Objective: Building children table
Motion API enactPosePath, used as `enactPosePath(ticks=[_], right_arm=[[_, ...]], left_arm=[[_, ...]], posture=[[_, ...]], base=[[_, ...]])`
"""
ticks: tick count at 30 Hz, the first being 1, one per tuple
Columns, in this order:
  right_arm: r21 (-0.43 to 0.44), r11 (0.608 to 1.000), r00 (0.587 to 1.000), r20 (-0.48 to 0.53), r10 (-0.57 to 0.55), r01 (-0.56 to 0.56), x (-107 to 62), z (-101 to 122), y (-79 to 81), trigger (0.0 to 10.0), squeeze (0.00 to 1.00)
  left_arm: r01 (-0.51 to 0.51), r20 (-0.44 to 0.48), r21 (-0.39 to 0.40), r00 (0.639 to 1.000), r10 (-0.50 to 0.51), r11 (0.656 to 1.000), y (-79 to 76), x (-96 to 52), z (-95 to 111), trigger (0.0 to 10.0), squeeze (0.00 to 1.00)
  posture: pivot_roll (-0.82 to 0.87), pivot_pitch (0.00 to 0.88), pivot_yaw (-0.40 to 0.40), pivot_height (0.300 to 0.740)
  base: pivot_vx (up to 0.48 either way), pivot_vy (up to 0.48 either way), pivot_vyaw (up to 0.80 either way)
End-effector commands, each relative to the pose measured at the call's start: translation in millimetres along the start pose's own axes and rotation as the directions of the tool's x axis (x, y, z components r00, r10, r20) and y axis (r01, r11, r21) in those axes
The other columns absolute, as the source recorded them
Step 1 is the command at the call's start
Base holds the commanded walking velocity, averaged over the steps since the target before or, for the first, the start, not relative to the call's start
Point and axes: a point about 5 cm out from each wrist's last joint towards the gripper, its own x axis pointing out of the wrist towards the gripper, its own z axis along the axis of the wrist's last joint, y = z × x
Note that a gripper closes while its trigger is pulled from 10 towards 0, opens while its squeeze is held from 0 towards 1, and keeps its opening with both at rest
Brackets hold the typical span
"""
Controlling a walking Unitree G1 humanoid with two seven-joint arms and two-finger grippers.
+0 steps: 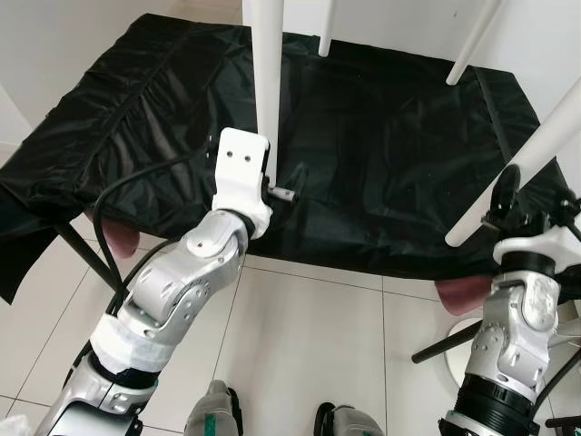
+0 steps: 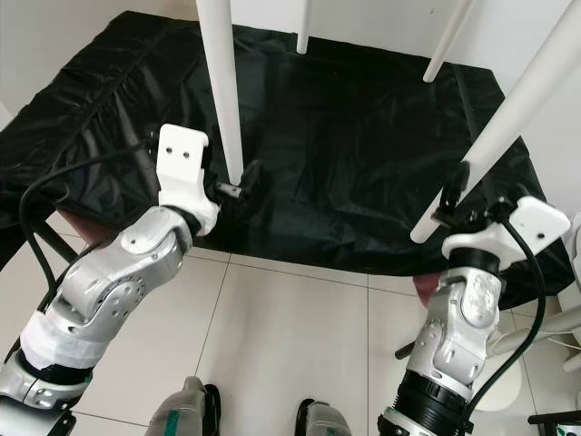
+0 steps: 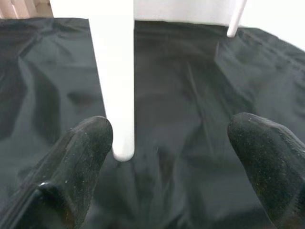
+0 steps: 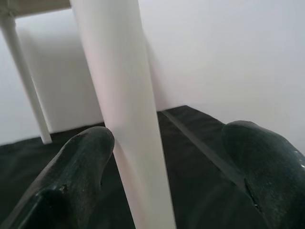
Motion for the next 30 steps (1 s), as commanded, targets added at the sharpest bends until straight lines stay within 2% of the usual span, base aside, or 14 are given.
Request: enactPosePath(ticks=[1, 3, 4, 6, 12, 13, 14, 16, 18, 19, 20, 23, 27, 30], right_arm=[[-0.007, 1.000, 1.000, -0.008, -0.016, 0.016, -3.8, -0.9, -2.6, 10.0, 0.00], [-0.024, 0.999, 0.998, -0.058, 0.022, -0.023, -23.1, -7.2, -1.1, 10.0, 0.00], [-0.024, 0.999, 0.998, -0.058, 0.022, -0.023, -23.1, -7.2, -1.1, 10.0, 0.00], [-0.023, 0.997, 0.992, -0.106, 0.074, -0.077, -36.0, -15.3, 2.8, 10.0, 0.00], [-0.011, 0.990, 0.979, -0.150, 0.136, -0.139, -45.9, -23.0, 8.4, 10.0, 0.00], [-0.020, 0.982, 0.967, -0.180, 0.183, -0.189, -52.5, -28.3, 11.8, 10.0, 0.00], [-0.020, 0.982, 0.967, -0.180, 0.183, -0.189, -52.5, -28.3, 11.8, 10.0, 0.00], [-0.021, 0.956, 0.929, -0.242, 0.280, -0.293, -66.4, -39.2, 16.9, 10.0, 0.00], [-0.021, 0.956, 0.929, -0.242, 0.280, -0.293, -66.4, -39.2, 16.9, 10.0, 0.00], [-0.023, 0.946, 0.912, -0.275, 0.304, -0.323, -74.1, -45.7, 16.1, 10.0, 0.00], [-0.023, 0.946, 0.912, -0.275, 0.304, -0.323, -74.1, -45.7, 16.1, 10.0, 0.00], [-0.018, 0.930, 0.871, -0.360, 0.336, -0.366, -94.5, -64.3, 11.5, 10.0, 0.00], [-0.016, 0.922, 0.851, -0.391, 0.350, -0.387, -103.4, -71.6, 11.4, 10.0, 0.00], [-0.021, 0.914, 0.834, -0.419, 0.360, -0.405, -110.0, -78.2, 10.4, 10.0, 0.00]], left_arm=[[0.475, -0.006, 0.009, 0.880, -0.475, 0.880, -26.3, -8.6, -2.6, 10.0, 0.00], [0.467, -0.034, 0.015, 0.884, -0.467, 0.884, -21.9, -20.2, -16.1, 10.0, 0.00], [0.467, -0.034, 0.015, 0.884, -0.467, 0.884, -21.9, -20.2, -16.1, 10.0, 0.00], [0.464, -0.058, 0.033, 0.885, -0.462, 0.885, -17.9, -27.0, -25.1, 10.0, 0.00], [0.460, -0.067, 0.047, 0.887, -0.457, 0.887, -15.2, -31.6, -31.0, 10.0, 0.00], [0.461, -0.072, 0.070, 0.887, -0.456, 0.885, -14.2, -34.0, -34.5, 10.0, 0.00], [0.461, -0.072, 0.070, 0.887, -0.456, 0.885, -14.2, -34.0, -34.5, 10.0, 0.00], [0.452, -0.083, 0.078, 0.891, -0.446, 0.889, -11.3, -37.4, -43.5, 10.0, 0.00], [0.452, -0.083, 0.078, 0.891, -0.446, 0.889, -11.3, -37.4, -43.5, 10.0, 0.00], [0.448, -0.099, 0.083, 0.893, -0.440, 0.890, -9.6, -39.4, -50.2, 10.0, 0.00], [0.448, -0.099, 0.083, 0.893, -0.440, 0.890, -9.6, -39.4, -50.2, 10.0, 0.00], [0.430, -0.139, 0.090, 0.899, -0.416, 0.899, -2.6, -44.6, -71.6, 10.0, 0.00], [0.437, -0.154, 0.101, 0.894, -0.420, 0.894, 1.5, -48.2, -82.3, 10.0, 0.00], [0.437, -0.166, 0.082, 0.892, -0.420, 0.896, 5.0, -50.0, -90.1, 10.0, 0.00]], posture=[[0.09, 0.138, -0.021, 0.740], [0.09, 0.139, -0.019, 0.740], [0.09, 0.139, -0.019, 0.740], [0.09, 0.137, -0.017, 0.740], [0.09, 0.131, -0.020, 0.740], [0.09, 0.129, -0.020, 0.740], [0.09, 0.129, -0.020, 0.740], [0.09, 0.121, -0.021, 0.740], [0.09, 0.121, -0.021, 0.740], [0.09, 0.120, -0.020, 0.740], [0.09, 0.120, -0.020, 0.740], [0.09, 0.109, -0.011, 0.740], [0.09, 0.105, -0.007, 0.740], [0.09, 0.098, -0.003, 0.740]], base=[[0.000, 0.000, 0.00], [0.000, 0.000, 0.00], [0.000, 0.000, 0.00], [0.000, 0.000, 0.00], [0.000, 0.000, 0.00], [0.000, 0.000, 0.00], [0.000, 0.000, 0.00], [0.000, 0.000, 0.00], [0.000, 0.000, 0.00], [0.000, 0.000, 0.00], [0.000, 0.000, 0.00], [0.000, 0.000, 0.00], [0.000, 0.000, 0.00], [0.000, 0.000, 0.00]])
